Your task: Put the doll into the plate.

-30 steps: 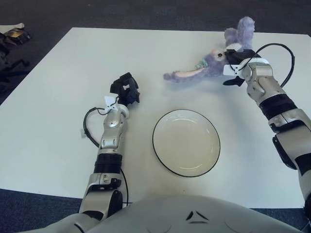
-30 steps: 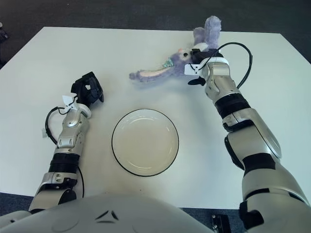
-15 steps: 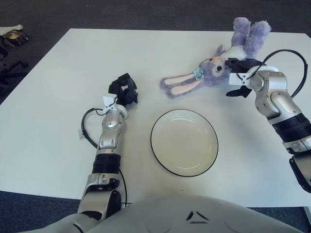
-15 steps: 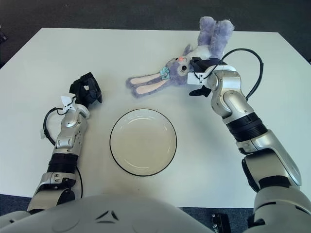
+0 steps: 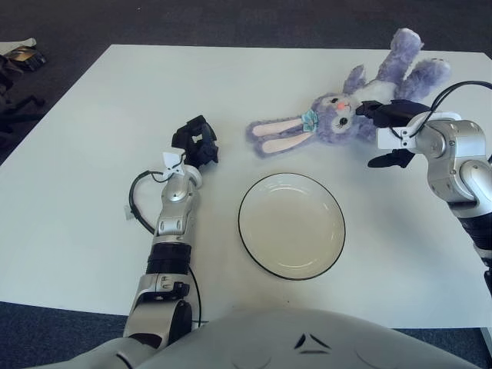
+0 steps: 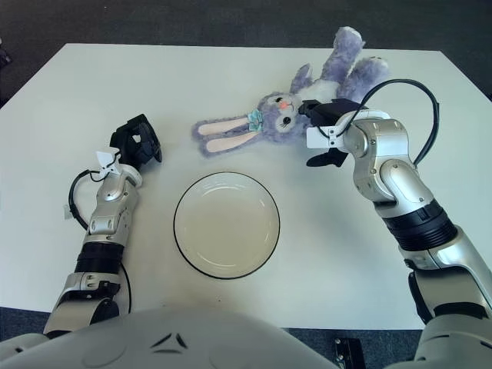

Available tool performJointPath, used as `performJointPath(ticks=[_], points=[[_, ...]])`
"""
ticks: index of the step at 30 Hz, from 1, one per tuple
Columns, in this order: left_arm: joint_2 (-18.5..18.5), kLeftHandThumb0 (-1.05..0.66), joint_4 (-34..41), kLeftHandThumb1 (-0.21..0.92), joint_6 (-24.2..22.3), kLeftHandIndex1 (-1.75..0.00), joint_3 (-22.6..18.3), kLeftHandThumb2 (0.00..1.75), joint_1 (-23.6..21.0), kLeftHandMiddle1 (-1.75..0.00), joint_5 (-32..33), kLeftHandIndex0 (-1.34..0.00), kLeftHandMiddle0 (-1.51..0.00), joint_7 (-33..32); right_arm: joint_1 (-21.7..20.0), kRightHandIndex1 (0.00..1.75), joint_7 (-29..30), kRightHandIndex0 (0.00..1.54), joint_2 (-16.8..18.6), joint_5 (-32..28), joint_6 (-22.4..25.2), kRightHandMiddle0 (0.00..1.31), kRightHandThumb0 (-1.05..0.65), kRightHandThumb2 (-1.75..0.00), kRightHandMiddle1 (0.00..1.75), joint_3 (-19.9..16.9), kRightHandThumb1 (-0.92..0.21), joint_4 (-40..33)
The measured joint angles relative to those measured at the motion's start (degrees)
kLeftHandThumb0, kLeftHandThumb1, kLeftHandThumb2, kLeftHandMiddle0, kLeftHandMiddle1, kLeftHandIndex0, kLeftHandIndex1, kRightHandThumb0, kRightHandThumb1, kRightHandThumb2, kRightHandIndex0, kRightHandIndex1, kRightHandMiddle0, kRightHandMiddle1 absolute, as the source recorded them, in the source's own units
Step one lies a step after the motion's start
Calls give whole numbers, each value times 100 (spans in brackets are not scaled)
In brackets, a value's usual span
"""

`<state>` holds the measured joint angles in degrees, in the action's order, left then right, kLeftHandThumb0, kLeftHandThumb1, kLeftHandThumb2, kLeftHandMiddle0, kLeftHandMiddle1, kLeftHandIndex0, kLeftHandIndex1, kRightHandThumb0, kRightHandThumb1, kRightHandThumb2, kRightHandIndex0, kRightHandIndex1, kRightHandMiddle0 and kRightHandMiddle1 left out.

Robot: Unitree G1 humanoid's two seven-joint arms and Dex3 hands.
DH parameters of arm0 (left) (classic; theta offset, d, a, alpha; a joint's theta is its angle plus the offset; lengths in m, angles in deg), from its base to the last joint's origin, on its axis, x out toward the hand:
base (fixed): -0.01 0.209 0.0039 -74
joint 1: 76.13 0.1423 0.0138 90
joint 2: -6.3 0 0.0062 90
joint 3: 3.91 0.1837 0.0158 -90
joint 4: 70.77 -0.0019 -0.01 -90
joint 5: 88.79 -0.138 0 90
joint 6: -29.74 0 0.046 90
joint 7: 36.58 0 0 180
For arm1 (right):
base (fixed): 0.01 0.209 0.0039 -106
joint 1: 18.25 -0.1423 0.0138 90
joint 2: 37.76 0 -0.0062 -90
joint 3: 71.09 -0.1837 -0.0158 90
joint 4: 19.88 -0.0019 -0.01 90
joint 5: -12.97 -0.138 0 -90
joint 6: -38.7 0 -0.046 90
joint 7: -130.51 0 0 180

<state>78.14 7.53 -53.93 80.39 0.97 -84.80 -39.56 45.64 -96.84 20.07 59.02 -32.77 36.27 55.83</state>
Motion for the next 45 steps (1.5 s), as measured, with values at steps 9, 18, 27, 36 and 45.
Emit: performJointPath(ticks=[9, 18, 27, 36, 45], points=[[-3, -48, -19, 70, 0, -175, -4, 97, -12, -175, 3, -101, -132, 1, 698, 58, 84, 0, -68, -39, -163, 0, -76, -79, 76, -452, -47, -412], [15, -49, -41, 70, 0, -175, -4, 97, -10, -175, 5, -105, -134, 7, 1027, 54, 153, 1, -30, 60, 122, 0, -80, -75, 74, -954, -50, -1205], [15, -49, -78, 70, 1, -175, -5, 97, -28, -175, 5, -105, -134, 7, 813, 58, 248, 1, 3, 309, 96, 0, -85, -71, 75, -1030, -51, -1312], [8, -49, -108, 70, 16, -175, 12, 97, -35, -175, 1, -107, -136, 6, 678, 57, 298, 0, 29, 644, -10, 0, -88, -69, 77, -1027, -55, -1313], [19, -49, -144, 69, 57, -175, 22, 97, -36, -175, -1, -108, -136, 9, 513, 58, 594, 1, 198, 877, -144, 0, -83, -70, 79, -1026, -51, -1233]])
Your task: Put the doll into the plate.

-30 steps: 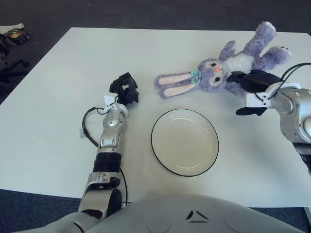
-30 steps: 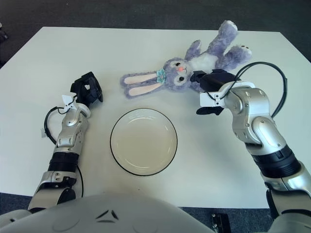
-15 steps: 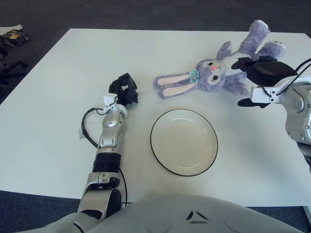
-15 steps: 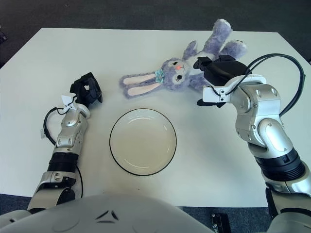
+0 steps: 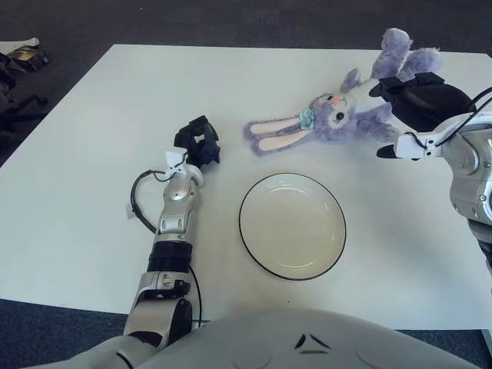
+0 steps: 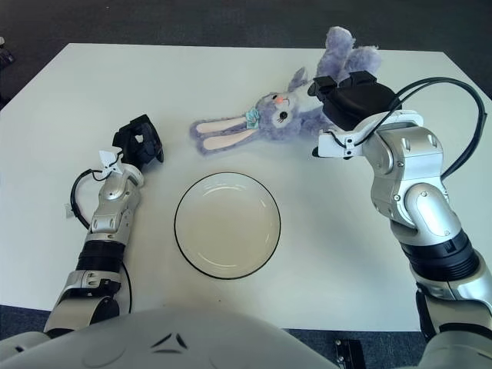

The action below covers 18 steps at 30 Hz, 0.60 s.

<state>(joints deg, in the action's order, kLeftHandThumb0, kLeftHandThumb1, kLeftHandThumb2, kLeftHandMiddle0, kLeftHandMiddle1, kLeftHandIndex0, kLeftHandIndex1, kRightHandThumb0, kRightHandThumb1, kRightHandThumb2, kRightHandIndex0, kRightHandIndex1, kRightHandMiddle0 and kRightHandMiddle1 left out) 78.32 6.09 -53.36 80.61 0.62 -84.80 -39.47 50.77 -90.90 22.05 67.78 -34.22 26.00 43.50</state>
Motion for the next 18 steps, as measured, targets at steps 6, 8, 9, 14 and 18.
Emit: performJointPath(ticks=[6, 8, 9, 14, 18], points=[[10, -50, -43, 69, 75, -175, 11, 97, 0, -175, 0, -109, -136, 20, -97, 60, 221, 1, 29, 14, -210, 0, -83, -74, 85, -3, -46, 154], [11, -50, -48, 69, 96, -175, 16, 97, -1, -175, 0, -109, -136, 29, -114, 61, 282, 1, 29, 10, -294, 0, -83, -76, 87, -3, -44, 224], [11, -50, -52, 69, 103, -175, 17, 97, -1, -175, 0, -109, -136, 31, -128, 62, 312, 1, 30, 3, -337, 0, -83, -77, 88, -3, -42, 266], [11, -50, -73, 71, 152, -175, 23, 97, -1, -175, 0, -109, -136, 37, -246, 69, 501, 1, 63, -53, -541, 0, -82, -83, 93, -3, -37, 538], [14, -50, -81, 71, 174, -175, 30, 97, -4, -175, 1, -108, -136, 41, -319, 74, 594, 0, 97, -132, -618, 0, -83, -83, 91, -2, -37, 717]])
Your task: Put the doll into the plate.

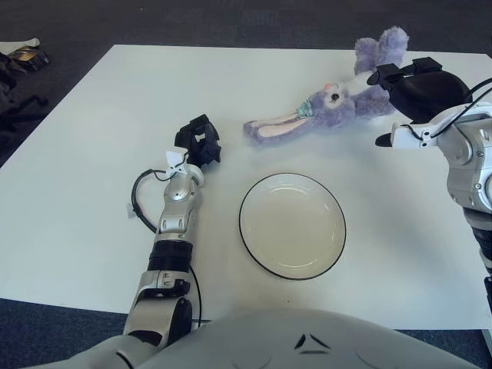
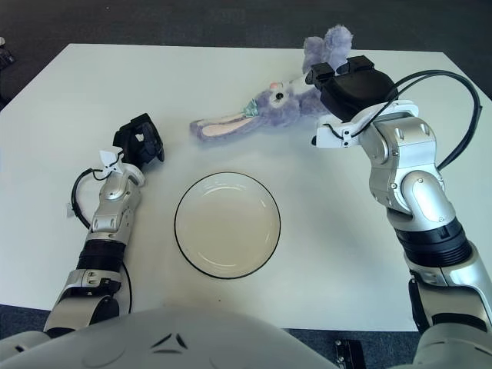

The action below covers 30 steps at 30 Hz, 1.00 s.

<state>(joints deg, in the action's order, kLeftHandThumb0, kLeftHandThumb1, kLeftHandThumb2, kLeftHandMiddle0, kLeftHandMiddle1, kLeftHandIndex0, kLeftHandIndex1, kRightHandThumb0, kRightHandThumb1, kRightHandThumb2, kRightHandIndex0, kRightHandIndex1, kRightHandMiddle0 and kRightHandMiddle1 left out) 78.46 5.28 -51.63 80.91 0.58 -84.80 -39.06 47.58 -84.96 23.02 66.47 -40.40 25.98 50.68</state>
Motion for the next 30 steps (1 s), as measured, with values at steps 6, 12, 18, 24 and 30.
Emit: performJointPath(ticks=[6, 12, 18, 24, 30], points=[[10, -50, 0, 72, 3, -175, 23, 97, 3, -175, -7, -106, -134, -1, -233, 77, 24, 0, 96, -30, -82, 0, -87, -82, 88, 63, -39, 387], [15, -50, -3, 72, 5, -175, 34, 96, 4, -175, -12, -107, -134, -1, -412, 73, 26, 0, 129, -66, -178, 0, -87, -80, 87, 130, -39, 614], [10, -50, 0, 72, 8, -175, 43, 96, 8, -175, -6, -108, -135, 1, -589, 75, 51, 0, 181, -107, -289, 0, -86, -79, 83, 204, -40, 854], [10, -51, 1, 73, 8, -175, 46, 96, 19, -175, -2, -108, -136, 9, -881, 81, 73, 0, 259, -107, -412, 0, -83, -79, 77, 389, -39, 1250], [1, -50, 1, 73, 8, -175, 46, 95, 16, -175, 0, -105, -134, 12, -1131, 76, 76, 0, 298, -120, -535, 0, -74, -86, 72, 508, -34, 1634]])
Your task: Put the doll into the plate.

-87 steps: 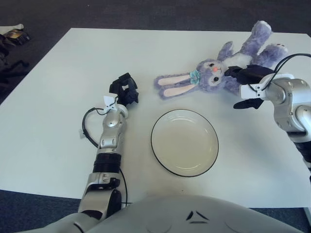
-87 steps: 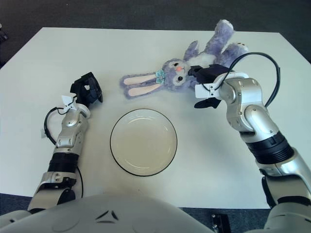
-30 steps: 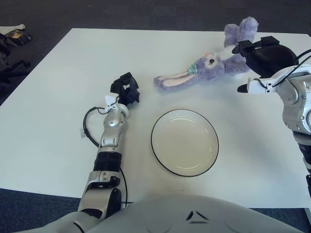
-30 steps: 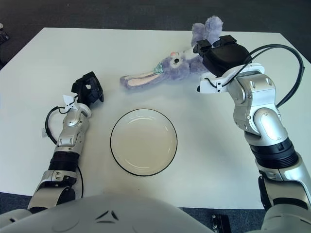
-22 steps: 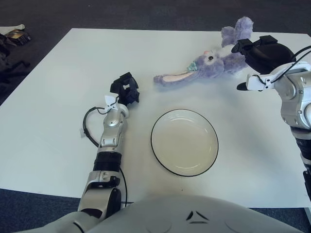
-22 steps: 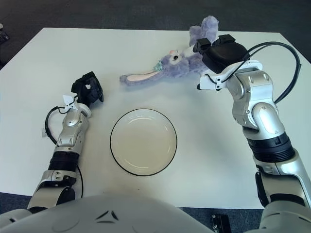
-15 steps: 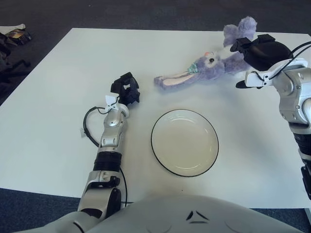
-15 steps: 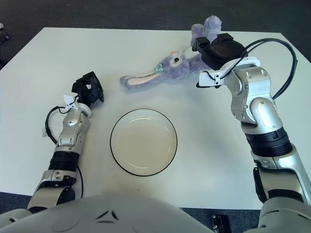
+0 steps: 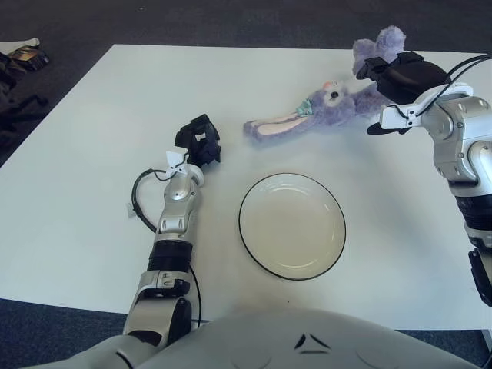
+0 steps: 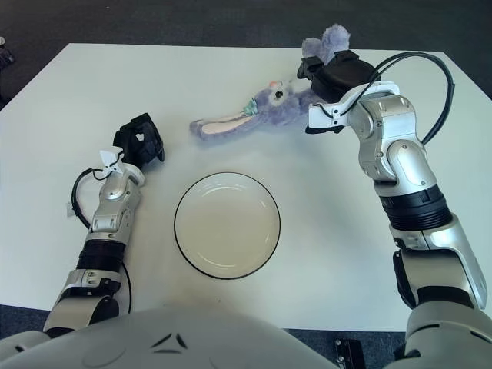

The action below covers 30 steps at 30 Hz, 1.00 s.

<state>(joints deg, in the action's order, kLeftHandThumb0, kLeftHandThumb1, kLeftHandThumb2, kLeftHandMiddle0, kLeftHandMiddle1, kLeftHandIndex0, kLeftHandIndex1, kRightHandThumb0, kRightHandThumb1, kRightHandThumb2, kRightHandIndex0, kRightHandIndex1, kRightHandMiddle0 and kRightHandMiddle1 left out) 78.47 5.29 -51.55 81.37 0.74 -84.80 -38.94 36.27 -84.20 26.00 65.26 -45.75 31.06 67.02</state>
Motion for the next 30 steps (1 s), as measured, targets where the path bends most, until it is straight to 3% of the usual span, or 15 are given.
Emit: performJointPath(ticks=[10, 30], points=[[-9, -50, 7, 72, 2, -175, 5, 95, 3, -175, -1, -107, -135, 1, -399, 74, 46, 2, 87, -232, -206, 0, -59, -99, 72, 101, -25, 592], [-8, -50, -36, 72, 138, -175, 32, 96, -3, -175, 3, -106, -134, 94, -1431, 77, 364, 13, 384, -366, -792, 0, -57, -99, 85, 608, -26, 2430]])
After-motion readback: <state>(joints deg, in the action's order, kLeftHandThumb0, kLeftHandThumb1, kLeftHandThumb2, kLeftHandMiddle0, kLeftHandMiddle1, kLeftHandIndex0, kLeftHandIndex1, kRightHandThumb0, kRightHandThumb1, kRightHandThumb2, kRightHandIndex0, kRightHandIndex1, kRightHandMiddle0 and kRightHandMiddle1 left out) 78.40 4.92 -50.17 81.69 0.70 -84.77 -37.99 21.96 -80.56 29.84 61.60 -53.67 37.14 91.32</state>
